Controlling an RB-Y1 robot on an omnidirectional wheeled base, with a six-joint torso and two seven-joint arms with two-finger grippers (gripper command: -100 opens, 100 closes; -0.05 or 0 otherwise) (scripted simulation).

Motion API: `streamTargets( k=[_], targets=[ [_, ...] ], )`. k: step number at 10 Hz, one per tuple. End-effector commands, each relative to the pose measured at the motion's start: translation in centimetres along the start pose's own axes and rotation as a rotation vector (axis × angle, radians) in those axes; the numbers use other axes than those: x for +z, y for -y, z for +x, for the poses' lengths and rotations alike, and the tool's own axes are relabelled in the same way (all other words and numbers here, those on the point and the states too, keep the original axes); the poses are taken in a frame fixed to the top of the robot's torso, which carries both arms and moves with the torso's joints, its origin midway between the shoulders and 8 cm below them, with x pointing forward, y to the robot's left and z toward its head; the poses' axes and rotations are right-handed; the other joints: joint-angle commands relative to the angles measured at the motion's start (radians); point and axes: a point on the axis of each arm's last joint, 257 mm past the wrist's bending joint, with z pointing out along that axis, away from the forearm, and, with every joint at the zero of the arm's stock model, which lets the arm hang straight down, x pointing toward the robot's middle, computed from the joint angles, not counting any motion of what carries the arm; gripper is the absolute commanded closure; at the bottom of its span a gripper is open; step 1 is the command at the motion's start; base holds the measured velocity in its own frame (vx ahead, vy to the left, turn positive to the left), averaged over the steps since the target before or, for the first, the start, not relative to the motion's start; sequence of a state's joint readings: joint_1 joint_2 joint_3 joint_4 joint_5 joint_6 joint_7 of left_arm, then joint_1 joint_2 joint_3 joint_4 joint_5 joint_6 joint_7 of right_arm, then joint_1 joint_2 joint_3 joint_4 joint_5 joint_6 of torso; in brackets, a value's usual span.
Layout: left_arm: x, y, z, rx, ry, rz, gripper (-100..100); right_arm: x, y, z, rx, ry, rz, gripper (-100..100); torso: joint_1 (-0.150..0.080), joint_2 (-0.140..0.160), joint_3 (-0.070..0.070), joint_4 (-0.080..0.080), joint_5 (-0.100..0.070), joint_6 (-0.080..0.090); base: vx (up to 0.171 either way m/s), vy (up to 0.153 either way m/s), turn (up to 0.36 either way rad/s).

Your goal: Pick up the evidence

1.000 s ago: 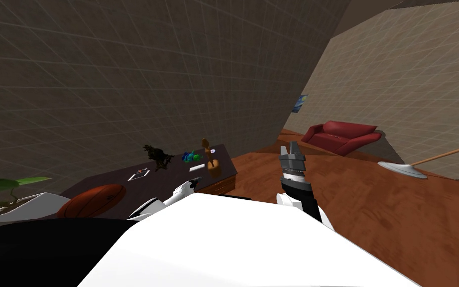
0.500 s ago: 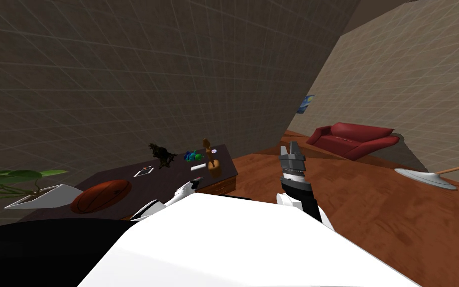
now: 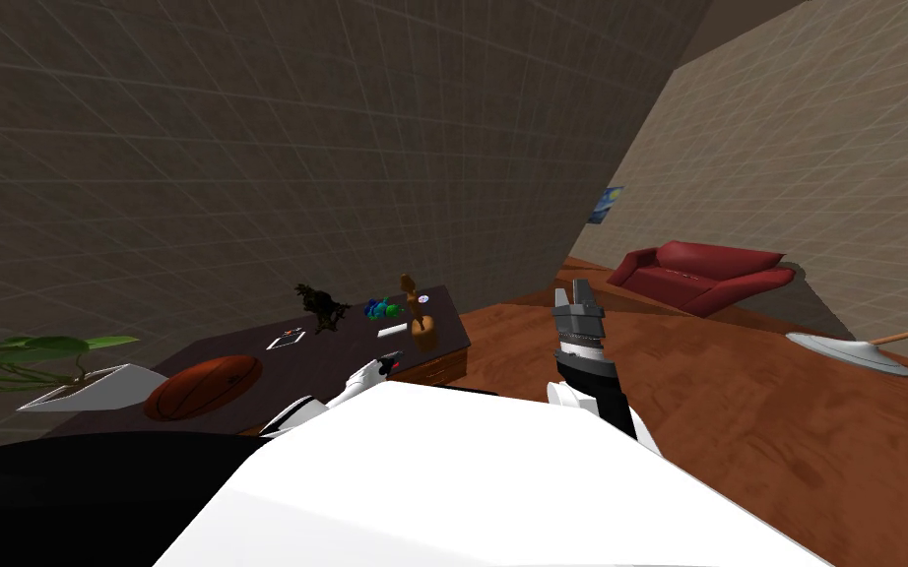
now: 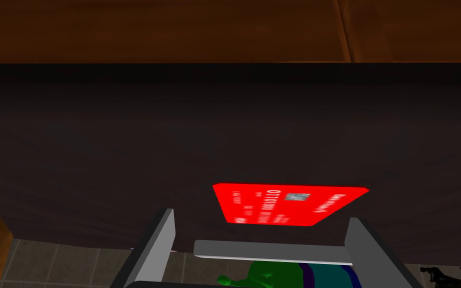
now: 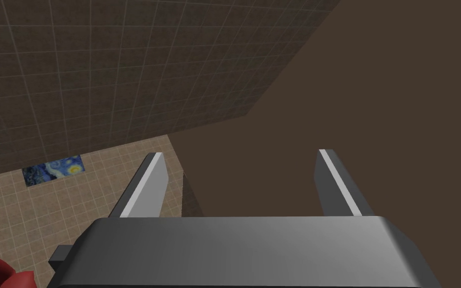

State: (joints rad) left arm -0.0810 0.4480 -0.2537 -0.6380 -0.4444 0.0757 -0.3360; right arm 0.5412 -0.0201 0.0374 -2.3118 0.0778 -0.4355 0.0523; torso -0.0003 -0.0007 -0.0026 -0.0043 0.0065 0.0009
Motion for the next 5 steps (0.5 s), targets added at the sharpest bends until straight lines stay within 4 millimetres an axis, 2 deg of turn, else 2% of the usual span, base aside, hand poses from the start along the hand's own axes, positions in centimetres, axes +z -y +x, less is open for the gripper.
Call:
streamTargets(
  k=[1,4,5],
  targets=[
    [-0.01,0.02,0.06,0.0,-0.001,0.0,-100,0.0,0.0,0.0,0.0,0.0,0.0,0,0.0,0.0,0.0,0.0,0.0,0.0,-0.004,0.007,-0.018],
    [-0.01,0.02,0.06,0.0,-0.001,0.0,-100,0.0,0.0,0.0,0.0,0.0,0.0,0,0.0,0.0,0.0,0.0,0.0,0.0,0.0,-0.001,0.002],
    [-0.12,0.9,0.63,0.017,0.001,0.015,-100,0.0,0.0,0.0,0.0,0.0,0.0,0,0.0,0.0,0.0,0.0,0.0,0.0,0.022,-0.03,0.086]
  ],
)
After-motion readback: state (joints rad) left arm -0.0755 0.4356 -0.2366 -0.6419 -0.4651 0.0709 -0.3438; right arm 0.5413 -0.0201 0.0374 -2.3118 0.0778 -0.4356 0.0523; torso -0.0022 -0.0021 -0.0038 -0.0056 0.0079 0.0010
